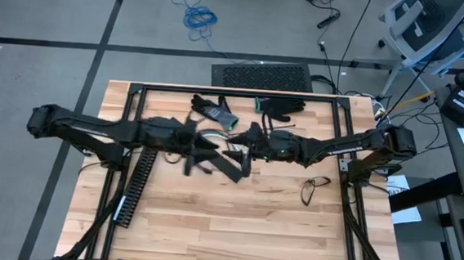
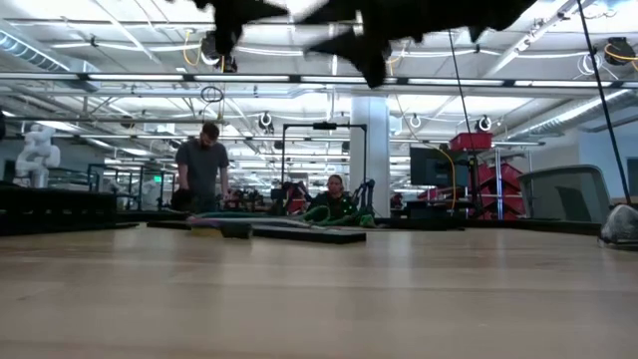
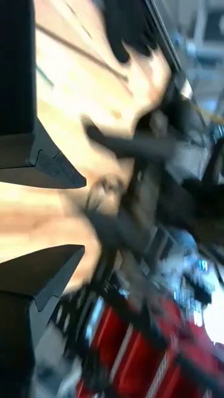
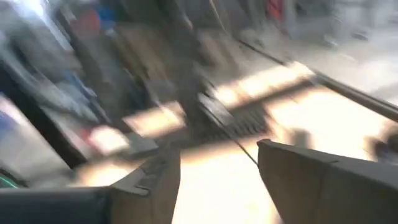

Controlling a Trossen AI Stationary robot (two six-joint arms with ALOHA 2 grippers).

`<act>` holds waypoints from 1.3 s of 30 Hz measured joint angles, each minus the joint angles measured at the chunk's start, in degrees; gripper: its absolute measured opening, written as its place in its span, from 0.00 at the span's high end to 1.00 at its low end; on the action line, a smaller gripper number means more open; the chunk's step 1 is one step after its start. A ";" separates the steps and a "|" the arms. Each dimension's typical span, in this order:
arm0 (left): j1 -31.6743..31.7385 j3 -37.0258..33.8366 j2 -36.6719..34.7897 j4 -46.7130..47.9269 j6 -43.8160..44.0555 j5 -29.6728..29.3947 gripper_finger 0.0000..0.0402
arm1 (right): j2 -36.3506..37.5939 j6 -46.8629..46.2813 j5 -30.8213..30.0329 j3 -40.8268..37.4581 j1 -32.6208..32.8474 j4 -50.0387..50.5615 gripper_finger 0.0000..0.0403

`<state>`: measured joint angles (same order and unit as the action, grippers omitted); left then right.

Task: Ziptie cables
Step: Wrap the cables using a black zip tie, then move the black cable duct to the center of the table

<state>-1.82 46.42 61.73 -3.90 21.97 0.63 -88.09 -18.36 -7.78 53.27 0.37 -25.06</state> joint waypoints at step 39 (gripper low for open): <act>-1.84 0.02 -32.15 47.62 -1.19 -20.40 0.62 | -34.02 -16.05 -1.22 42.53 0.28 50.72 0.53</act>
<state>-3.66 46.44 29.58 43.72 20.79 -19.77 -122.11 -34.42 -8.99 95.80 0.66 25.66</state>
